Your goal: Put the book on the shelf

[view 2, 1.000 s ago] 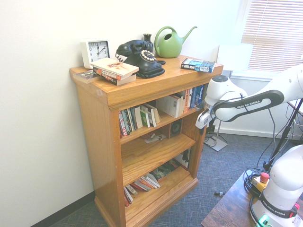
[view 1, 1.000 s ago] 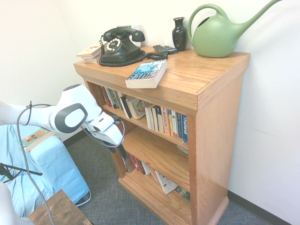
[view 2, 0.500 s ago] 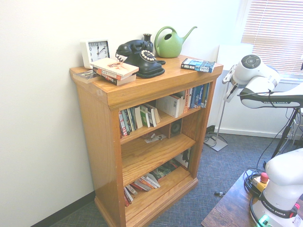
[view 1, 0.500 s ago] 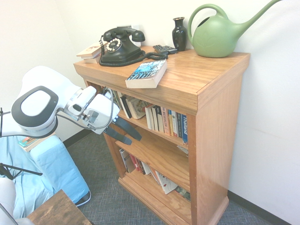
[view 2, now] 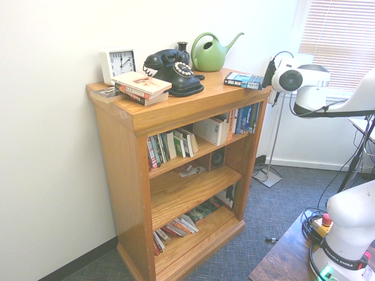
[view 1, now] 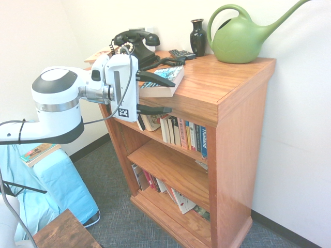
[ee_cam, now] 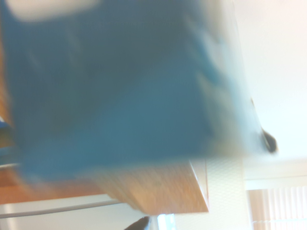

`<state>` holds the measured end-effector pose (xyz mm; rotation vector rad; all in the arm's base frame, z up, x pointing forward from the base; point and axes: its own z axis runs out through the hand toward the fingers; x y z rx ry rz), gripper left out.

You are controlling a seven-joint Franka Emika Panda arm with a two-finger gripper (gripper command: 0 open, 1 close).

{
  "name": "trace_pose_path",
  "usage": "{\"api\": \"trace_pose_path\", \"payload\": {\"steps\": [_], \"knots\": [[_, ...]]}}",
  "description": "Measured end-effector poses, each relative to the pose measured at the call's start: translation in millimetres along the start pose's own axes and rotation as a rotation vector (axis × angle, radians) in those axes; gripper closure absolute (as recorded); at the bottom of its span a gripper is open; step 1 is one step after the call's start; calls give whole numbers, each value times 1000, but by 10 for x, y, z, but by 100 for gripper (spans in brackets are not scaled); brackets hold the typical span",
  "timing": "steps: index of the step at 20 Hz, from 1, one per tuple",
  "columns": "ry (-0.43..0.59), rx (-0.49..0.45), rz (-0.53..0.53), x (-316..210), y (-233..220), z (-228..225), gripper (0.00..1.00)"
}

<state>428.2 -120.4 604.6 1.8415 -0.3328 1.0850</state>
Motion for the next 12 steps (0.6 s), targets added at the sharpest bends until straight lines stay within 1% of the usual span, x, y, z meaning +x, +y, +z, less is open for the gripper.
{"api": "trace_pose_path", "payload": {"steps": [5, 12], "knots": [[34, -27, -53, -105, -277, -40, 0], [52, -56, -64, -139, -487, -206, 0]]}}
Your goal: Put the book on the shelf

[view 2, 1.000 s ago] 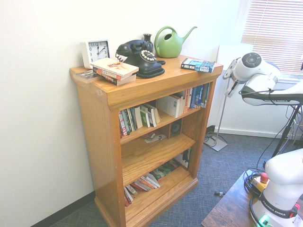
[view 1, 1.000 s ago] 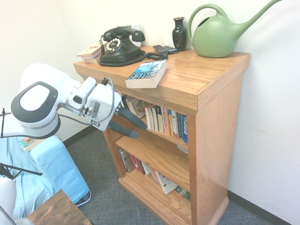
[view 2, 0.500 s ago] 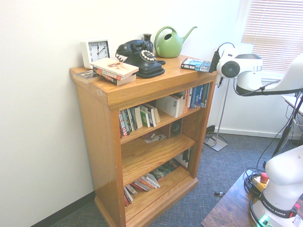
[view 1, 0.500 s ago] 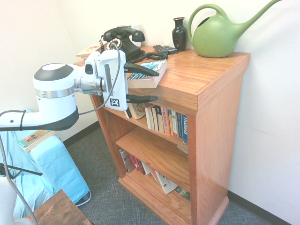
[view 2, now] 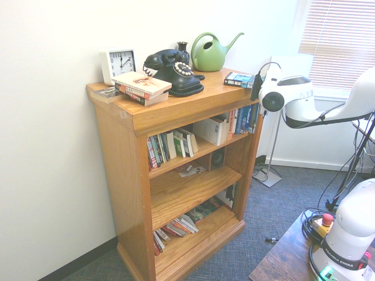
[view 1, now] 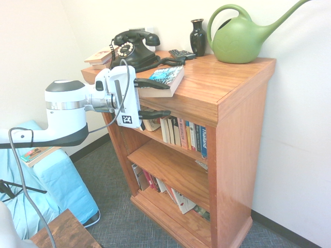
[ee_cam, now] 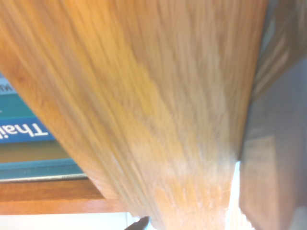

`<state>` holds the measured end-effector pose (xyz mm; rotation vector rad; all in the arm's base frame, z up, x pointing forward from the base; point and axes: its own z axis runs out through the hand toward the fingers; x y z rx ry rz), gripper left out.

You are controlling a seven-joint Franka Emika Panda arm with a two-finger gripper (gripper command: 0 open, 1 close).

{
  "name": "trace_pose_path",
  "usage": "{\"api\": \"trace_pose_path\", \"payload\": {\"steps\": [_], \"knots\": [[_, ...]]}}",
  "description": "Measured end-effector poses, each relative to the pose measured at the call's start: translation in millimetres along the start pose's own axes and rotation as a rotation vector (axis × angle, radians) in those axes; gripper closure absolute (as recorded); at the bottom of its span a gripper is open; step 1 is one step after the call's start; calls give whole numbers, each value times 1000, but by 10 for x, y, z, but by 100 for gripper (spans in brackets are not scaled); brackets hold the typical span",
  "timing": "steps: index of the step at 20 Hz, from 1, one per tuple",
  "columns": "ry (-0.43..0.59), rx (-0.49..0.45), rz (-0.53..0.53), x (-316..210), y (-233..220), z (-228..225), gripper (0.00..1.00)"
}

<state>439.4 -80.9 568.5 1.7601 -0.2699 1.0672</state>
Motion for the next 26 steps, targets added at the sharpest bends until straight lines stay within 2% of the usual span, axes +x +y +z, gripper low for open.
{"api": "trace_pose_path", "payload": {"steps": [12, 13, 26], "knots": [[21, -21, 14, 200, -83, -111, 0], [17, -26, 14, 210, -88, -88, 100], [1, -48, 26, 315, -122, -7, 100]]}}
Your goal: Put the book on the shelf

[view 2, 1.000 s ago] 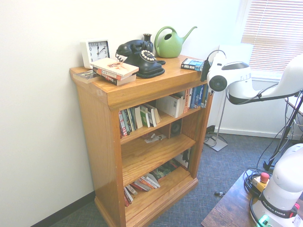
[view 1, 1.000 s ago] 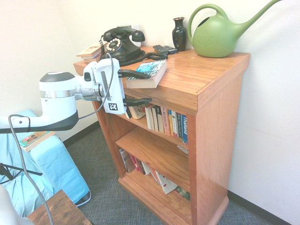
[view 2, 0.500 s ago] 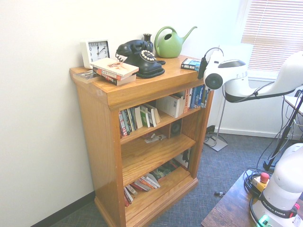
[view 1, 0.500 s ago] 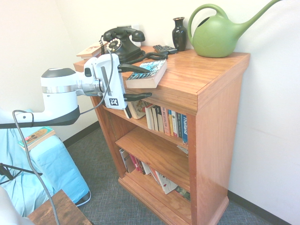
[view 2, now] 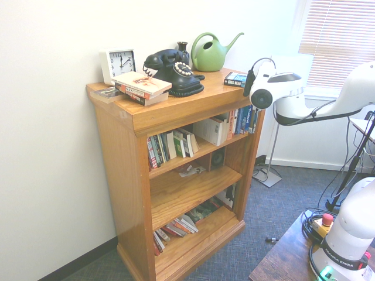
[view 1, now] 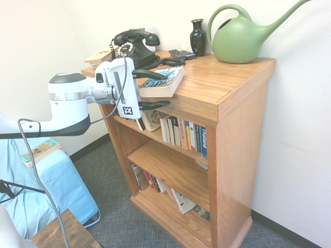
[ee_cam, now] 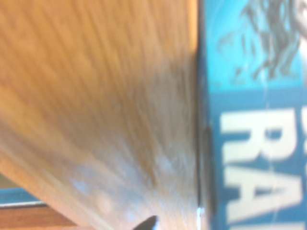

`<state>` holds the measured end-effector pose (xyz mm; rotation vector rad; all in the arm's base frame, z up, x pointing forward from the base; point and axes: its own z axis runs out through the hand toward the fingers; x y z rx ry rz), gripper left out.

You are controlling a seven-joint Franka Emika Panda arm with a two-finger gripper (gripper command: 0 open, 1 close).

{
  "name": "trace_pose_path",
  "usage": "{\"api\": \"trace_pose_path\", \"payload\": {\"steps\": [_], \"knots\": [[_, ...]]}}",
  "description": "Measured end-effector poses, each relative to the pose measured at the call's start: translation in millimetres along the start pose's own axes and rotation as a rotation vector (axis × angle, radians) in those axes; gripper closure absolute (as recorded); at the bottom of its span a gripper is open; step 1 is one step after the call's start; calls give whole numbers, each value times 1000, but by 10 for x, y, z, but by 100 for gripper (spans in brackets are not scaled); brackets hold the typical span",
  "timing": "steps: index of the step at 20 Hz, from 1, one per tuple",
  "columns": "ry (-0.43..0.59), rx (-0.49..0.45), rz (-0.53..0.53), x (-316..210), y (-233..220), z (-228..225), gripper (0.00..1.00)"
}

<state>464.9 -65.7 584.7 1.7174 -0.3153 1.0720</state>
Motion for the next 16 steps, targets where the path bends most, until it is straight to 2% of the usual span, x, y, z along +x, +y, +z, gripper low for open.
{"api": "trace_pose_path", "payload": {"steps": [16], "knots": [[-19, -20, 11, 12, 59, 59, 100]]}}
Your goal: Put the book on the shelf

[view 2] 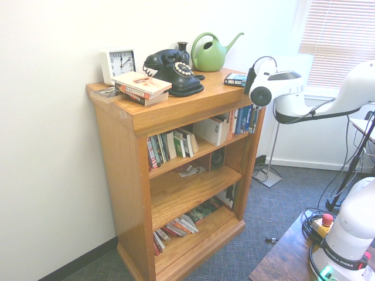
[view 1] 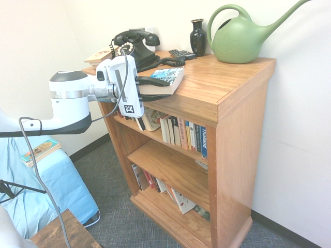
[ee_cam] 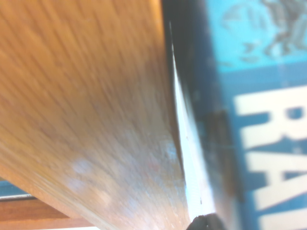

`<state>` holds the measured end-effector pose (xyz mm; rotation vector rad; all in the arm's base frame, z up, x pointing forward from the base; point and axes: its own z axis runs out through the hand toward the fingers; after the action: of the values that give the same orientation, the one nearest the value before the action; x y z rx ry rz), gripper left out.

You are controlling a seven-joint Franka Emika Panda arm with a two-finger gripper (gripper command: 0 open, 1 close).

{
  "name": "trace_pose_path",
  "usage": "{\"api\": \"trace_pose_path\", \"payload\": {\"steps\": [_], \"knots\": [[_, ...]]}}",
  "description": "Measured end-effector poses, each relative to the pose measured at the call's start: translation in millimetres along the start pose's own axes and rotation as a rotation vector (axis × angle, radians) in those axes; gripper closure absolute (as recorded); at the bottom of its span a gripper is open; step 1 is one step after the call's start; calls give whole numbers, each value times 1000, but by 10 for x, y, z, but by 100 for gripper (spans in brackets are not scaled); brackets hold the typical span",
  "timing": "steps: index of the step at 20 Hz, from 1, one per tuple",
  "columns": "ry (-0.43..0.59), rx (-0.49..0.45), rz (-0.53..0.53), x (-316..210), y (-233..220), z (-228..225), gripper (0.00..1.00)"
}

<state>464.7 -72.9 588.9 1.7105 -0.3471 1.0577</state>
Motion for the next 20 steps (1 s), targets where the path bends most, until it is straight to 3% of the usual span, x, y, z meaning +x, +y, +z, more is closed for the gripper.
{"api": "trace_pose_path", "payload": {"steps": [5, 10, 15, 20], "knots": [[-36, 14, 28, 8, 20, -11, 100], [-203, 128, 200, 228, 521, -477, 100], [-444, 273, 359, -170, 1036, -1174, 100], [-726, 441, 455, -1016, 945, -1531, 100]]}}
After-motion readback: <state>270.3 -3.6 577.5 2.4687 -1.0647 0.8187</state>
